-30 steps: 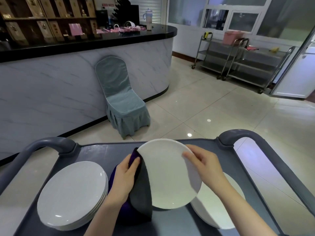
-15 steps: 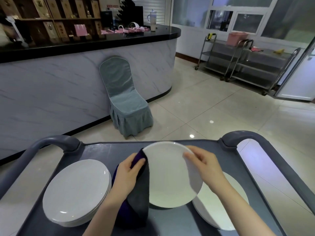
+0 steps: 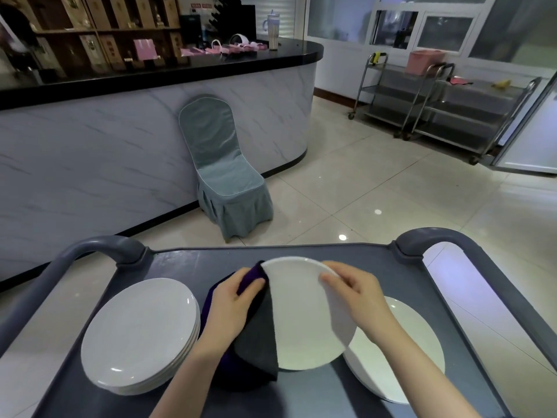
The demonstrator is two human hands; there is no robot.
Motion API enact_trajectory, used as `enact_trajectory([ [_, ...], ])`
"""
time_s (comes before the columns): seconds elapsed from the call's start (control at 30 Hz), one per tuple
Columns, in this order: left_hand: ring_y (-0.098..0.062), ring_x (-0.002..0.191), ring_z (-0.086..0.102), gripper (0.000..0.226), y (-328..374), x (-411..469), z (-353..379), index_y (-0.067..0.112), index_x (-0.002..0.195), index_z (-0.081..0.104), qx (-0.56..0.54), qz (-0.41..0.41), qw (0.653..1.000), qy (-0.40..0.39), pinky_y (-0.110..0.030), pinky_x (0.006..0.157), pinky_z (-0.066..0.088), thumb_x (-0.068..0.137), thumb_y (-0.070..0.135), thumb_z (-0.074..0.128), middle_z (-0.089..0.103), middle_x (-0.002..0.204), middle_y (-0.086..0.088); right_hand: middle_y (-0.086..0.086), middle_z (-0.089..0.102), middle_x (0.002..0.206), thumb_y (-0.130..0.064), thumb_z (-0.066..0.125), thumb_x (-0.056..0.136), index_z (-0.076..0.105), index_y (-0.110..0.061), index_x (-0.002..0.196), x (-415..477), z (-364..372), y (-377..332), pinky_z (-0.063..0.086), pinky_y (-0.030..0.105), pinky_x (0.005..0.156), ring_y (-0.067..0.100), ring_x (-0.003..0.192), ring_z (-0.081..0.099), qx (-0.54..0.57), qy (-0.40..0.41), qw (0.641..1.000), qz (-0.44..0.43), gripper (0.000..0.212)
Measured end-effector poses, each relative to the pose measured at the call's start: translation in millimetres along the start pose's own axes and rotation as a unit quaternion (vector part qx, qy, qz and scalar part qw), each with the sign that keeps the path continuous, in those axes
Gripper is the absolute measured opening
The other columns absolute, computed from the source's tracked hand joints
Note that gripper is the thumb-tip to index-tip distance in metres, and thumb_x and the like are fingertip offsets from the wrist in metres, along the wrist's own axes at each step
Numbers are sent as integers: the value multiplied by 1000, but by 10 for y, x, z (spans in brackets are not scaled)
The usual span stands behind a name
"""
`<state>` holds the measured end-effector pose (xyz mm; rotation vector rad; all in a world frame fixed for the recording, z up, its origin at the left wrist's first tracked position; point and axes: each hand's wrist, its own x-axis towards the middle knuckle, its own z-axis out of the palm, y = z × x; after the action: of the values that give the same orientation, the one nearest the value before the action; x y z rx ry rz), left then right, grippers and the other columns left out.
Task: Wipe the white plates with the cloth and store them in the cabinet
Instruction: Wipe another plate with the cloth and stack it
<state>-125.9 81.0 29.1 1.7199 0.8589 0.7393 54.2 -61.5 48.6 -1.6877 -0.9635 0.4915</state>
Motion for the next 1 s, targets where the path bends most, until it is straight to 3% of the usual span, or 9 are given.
enact_trajectory([
  [0.13,-9,88,68,21,-59,-106,191,30,89,70,-201,-167,957,124,-34,84,54,100,24,53,75,89,9,2,76,99,-5,54,98,75,-17,102,-148,260,-6,55,31,79,14,86,69,278,150,940,126,24],
  [0.2,-16,92,67,18,-68,-91,211,28,92,69,-221,-196,943,152,-35,84,54,100,24,54,74,91,4,5,76,104,-7,52,99,71,-16,108,-222,365,92,55,39,84,21,94,70,307,165,921,174,22],
  [0.3,-14,86,66,17,-58,-54,66,25,90,69,-162,-152,965,140,-33,80,54,99,20,55,74,85,5,4,75,106,-2,55,97,64,-17,112,-216,271,254,54,36,82,26,99,69,220,99,958,154,24],
  [0.43,0,69,60,18,26,6,-63,25,80,67,13,6,999,30,-19,70,47,94,15,63,70,76,9,-25,68,111,-9,68,91,63,-30,120,-31,19,137,47,14,89,-1,105,64,-17,-6,1000,13,36],
  [0.5,3,70,59,23,89,52,-18,36,78,65,78,67,993,-56,-13,68,43,90,16,68,68,73,16,-23,70,108,-21,67,93,67,-29,117,80,11,8,45,14,88,-3,100,63,-128,-93,987,-35,25],
  [0.6,2,74,62,28,137,68,50,47,79,63,128,115,977,-124,-11,69,41,89,22,69,67,76,21,-10,68,85,-28,59,98,67,-23,115,130,108,-58,46,29,81,12,78,59,-266,-161,946,-88,19],
  [0.77,-3,79,64,16,57,-4,63,32,87,68,58,52,996,-53,-21,75,48,94,18,63,71,81,12,-20,72,96,-20,63,96,72,-22,104,97,-2,-18,44,13,82,-2,90,65,-123,-81,987,-62,13],
  [0.9,-15,79,65,14,-98,-123,13,12,88,67,-45,-59,997,33,-45,85,51,97,14,57,72,86,-6,-13,74,102,-11,61,96,75,-22,101,-5,-102,-11,52,27,85,9,97,68,72,0,996,43,19],
  [1.0,-19,82,66,12,-64,-114,-31,14,87,68,-13,-39,999,16,-38,83,52,96,14,59,72,84,-3,-14,74,102,-10,61,96,75,-22,103,-34,-79,9,51,25,85,6,96,68,58,-29,997,41,19],
])
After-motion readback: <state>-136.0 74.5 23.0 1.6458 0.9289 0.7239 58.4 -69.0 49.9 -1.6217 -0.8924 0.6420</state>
